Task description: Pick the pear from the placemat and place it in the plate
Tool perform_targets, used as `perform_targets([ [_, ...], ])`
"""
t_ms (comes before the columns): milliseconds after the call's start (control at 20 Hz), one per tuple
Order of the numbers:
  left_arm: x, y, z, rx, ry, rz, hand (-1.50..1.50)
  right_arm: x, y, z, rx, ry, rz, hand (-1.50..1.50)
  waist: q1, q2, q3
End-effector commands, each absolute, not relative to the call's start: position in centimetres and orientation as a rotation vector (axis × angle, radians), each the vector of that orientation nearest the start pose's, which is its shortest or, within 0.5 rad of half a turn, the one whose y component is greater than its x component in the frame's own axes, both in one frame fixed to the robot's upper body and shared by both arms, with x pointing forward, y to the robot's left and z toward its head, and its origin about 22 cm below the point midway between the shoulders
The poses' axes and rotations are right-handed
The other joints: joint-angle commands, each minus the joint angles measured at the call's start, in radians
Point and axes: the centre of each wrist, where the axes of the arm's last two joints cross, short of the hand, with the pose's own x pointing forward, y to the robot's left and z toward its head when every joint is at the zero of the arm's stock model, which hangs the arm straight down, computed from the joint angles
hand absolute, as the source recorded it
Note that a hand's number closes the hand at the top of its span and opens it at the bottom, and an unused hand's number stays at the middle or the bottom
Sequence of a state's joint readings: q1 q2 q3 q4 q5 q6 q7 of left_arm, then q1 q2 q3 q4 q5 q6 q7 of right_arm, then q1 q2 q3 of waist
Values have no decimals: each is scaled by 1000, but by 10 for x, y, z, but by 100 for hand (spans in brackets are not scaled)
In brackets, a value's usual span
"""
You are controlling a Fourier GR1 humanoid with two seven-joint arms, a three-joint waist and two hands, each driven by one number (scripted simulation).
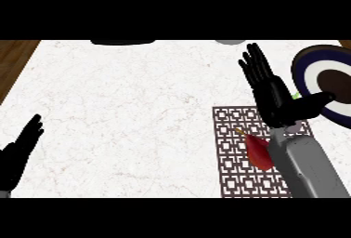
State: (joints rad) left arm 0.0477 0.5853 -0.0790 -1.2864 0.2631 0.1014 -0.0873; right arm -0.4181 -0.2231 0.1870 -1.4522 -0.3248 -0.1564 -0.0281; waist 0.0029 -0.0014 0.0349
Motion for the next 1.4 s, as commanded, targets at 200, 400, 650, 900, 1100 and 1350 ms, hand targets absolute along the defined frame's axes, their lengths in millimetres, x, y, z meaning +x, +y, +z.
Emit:
perform_targets([
  [200,238,327,-17,308,-1343,-90,0,319,-172,105,773,-1610,608,150,10,6,-32],
  [400,230,327,-28,260,-1282,-60,0,321,-207,197,109,-1989,1218,150,-28,-40,-42],
  [650,251,283,-15,207,-1318,-9,0,305,-265,41,409,-1807,665,150,-3,27,-26],
  [900,250,262,-19,209,-1299,-48,0,308,-310,31,810,-1779,741,-150,18,18,-29],
  [1100,252,245,-18,236,-1308,-28,0,314,-306,45,652,-1779,1145,-150,21,11,-30],
  [1350,261,250,-3,223,-1301,-46,0,334,-322,97,342,-1847,1426,-150,17,5,-33],
])
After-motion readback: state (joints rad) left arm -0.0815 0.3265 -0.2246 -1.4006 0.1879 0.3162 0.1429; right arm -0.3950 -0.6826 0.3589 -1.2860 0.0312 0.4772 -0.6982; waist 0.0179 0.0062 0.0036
